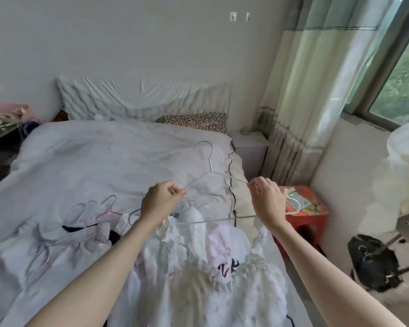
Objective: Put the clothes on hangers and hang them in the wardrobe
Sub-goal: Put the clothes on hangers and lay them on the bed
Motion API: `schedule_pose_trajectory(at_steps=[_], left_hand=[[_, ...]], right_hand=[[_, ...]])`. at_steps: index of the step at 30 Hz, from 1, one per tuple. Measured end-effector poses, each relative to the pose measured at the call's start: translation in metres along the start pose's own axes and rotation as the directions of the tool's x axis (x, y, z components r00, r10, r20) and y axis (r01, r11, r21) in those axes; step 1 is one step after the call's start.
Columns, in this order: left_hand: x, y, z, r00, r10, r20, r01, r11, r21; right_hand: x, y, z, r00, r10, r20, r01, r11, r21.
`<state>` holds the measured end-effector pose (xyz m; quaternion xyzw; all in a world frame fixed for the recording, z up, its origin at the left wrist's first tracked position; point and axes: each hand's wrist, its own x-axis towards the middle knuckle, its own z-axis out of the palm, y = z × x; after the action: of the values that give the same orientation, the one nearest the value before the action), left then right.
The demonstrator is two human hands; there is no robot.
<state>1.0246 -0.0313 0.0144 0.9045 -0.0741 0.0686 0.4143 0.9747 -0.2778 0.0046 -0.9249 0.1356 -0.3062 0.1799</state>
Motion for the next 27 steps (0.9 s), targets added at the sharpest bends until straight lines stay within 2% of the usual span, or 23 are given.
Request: schedule_pose_trajectory(at_steps=[3, 9, 11, 13, 15, 17, 19, 22, 27], left_hand=[[0.027, -0.033, 0.035, 0.998, -0.056, 0.031, 0.054, 0.996, 0.069], [0.092, -0.084, 0.087, 0.995, -0.097, -0.007, 0.097, 0.982, 0.165], [0.108, -0.104, 0.104, 0.995, -0.102, 0.016, 0.095, 0.965, 0.245], [0.115, -0.128, 0.119, 0.979, -0.166, 0.116, 0.124, 0.943, 0.308], [0.107, -0.150, 0.130, 0.932, -0.260, 0.255, 0.153, 0.915, 0.374], [0.091, -0.166, 0.133, 0.893, -0.289, 0.344, 0.128, 0.897, 0.422], [0.073, -0.169, 0.127, 0.908, -0.228, 0.352, 0.075, 0.913, 0.400], [0.036, -0.160, 0.111, 0.950, -0.020, 0.312, -0.096, 0.931, 0.353], [-0.074, -0.136, 0.101, 0.939, 0.191, 0.288, -0.269, 0.926, 0.265]], right_hand=[[0.007, 0.017, 0.055, 0.989, 0.064, 0.132, -0.057, 0.997, -0.055], [0.028, 0.036, 0.143, 0.949, 0.153, 0.275, -0.131, 0.987, -0.096], [0.033, 0.040, 0.162, 0.920, 0.190, 0.341, -0.174, 0.982, -0.077], [0.031, 0.045, 0.178, 0.879, 0.205, 0.431, -0.191, 0.979, -0.077], [0.020, 0.050, 0.188, 0.831, 0.212, 0.515, -0.175, 0.977, -0.120], [0.001, 0.055, 0.192, 0.801, 0.194, 0.567, -0.141, 0.981, -0.136], [-0.020, 0.057, 0.189, 0.804, 0.161, 0.572, -0.108, 0.986, -0.125], [-0.050, 0.053, 0.168, 0.832, 0.104, 0.545, -0.095, 0.994, -0.044], [-0.127, 0.034, 0.094, 0.896, 0.094, 0.434, -0.111, 0.994, 0.013]])
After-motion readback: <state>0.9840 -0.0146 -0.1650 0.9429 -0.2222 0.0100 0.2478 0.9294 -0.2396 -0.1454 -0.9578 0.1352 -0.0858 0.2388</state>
